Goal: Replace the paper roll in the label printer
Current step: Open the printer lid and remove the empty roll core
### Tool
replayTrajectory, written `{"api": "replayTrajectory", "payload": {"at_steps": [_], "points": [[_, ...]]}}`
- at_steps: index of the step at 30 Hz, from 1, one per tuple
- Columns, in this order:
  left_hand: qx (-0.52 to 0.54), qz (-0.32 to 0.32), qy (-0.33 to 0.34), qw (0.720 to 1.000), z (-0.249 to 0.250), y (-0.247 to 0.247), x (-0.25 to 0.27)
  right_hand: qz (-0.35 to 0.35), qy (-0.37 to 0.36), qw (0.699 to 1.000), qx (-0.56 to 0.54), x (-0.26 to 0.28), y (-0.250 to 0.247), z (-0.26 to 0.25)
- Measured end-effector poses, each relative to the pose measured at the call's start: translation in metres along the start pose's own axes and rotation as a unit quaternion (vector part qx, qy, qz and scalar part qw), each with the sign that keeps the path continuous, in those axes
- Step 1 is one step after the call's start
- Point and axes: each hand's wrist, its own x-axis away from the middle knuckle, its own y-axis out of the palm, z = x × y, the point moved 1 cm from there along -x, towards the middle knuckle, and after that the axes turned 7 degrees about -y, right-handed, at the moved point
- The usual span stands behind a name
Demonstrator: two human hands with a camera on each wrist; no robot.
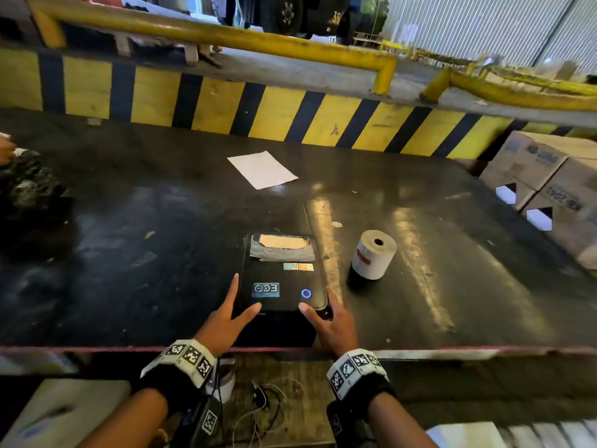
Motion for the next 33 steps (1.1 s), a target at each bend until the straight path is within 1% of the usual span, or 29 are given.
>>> {"api": "replayTrajectory", "payload": {"at_steps": [3,6,11,13,15,18,21,23,26,29,32,33], "points": [[0.005,0.001,-0.002,1.0,-0.004,-0.003,-0.003,0.012,-0.026,0.999,0.028,-0.003,0.001,0.005],[0.016,-0.009,0.005,1.0,-0.002,-0.005,-0.006,0.014,-0.031,0.998,0.048,-0.006,0.003,0.012],[0.02,-0.041,-0.001,0.999,-0.001,-0.013,-0.011,-0.029,-0.033,0.996,0.075,-0.014,-0.001,0.014],[0.043,-0.05,-0.004,0.998,0.009,-0.012,-0.01,-0.027,-0.046,0.994,0.099,-0.018,-0.007,0.003],[0.071,-0.045,-0.02,0.996,0.018,-0.01,-0.01,-0.014,-0.042,0.992,0.122,-0.031,-0.015,-0.013],[0.07,-0.019,-0.06,0.995,0.02,-0.011,-0.009,0.003,0.0,0.99,0.138,-0.062,-0.027,-0.036],[0.038,-0.012,-0.088,0.995,0.01,-0.014,-0.014,0.007,0.011,0.99,0.141,-0.09,-0.036,-0.056],[0.014,-0.001,-0.091,0.996,0.011,-0.014,-0.017,0.023,0.014,0.991,0.127,-0.108,-0.043,-0.064],[-0.055,0.025,-0.087,0.994,0.017,-0.012,-0.021,0.061,-0.01,0.992,0.106,-0.132,-0.05,-0.063],[-0.114,0.05,-0.088,0.988,0.015,-0.012,-0.032,0.064,-0.045,0.993,0.083,-0.148,-0.051,-0.056],[-0.202,0.134,-0.062,0.968,0.02,-0.019,-0.05,0.081,-0.086,0.992,0.053,-0.165,-0.054,-0.055],[-0.21,0.164,-0.055,0.962,0.026,-0.02,-0.056,0.083,-0.099,0.991,0.036,-0.171,-0.055,-0.056]]}}
